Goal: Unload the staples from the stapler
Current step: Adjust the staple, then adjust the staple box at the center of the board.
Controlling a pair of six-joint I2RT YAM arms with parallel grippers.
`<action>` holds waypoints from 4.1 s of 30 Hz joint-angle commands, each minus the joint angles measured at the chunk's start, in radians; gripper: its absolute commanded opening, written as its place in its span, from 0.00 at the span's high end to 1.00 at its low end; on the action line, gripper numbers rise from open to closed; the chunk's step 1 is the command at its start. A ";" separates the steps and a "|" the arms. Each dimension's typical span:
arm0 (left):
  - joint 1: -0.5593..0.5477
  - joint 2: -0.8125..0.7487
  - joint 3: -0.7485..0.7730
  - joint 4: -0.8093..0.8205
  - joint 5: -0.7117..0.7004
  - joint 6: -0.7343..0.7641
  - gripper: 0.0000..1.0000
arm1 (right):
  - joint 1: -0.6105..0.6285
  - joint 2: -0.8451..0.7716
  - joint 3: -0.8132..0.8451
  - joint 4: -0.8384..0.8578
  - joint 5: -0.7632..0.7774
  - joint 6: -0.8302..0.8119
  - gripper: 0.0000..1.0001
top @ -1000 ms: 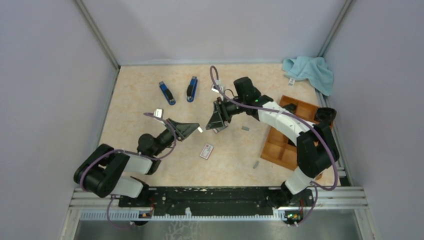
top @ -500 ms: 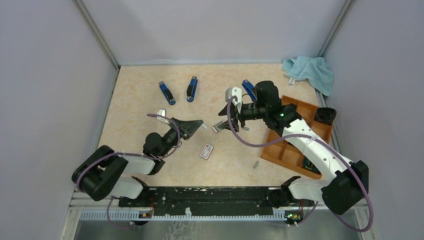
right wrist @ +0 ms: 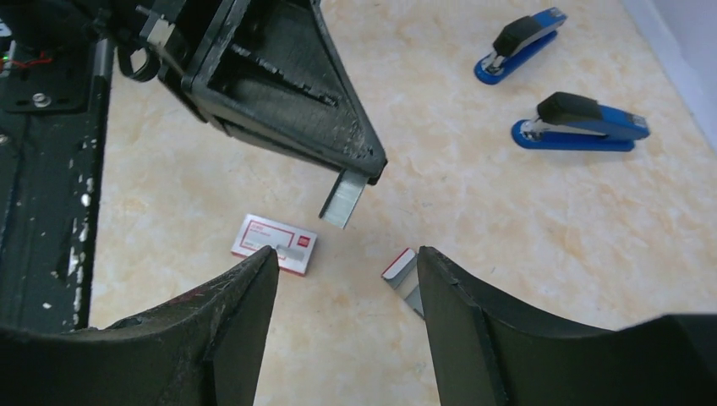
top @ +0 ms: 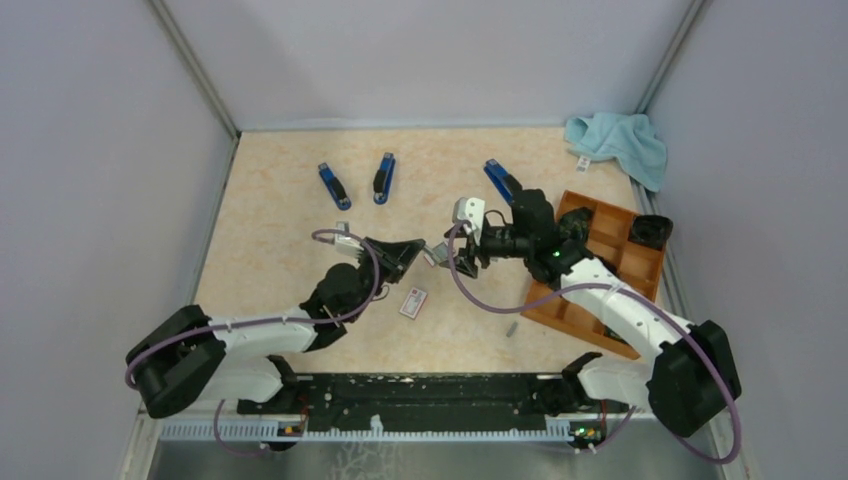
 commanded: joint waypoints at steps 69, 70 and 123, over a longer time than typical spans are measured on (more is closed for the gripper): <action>0.005 -0.353 -0.009 -0.485 -0.107 0.612 0.47 | -0.037 0.042 0.102 -0.035 0.223 0.081 0.89; 0.023 -0.346 0.001 -0.501 -0.051 0.634 0.48 | -0.038 0.050 0.109 -0.045 0.232 0.079 0.89; 0.150 0.518 0.630 -0.911 0.520 0.468 0.83 | -0.183 0.090 0.207 -0.142 0.373 0.153 0.89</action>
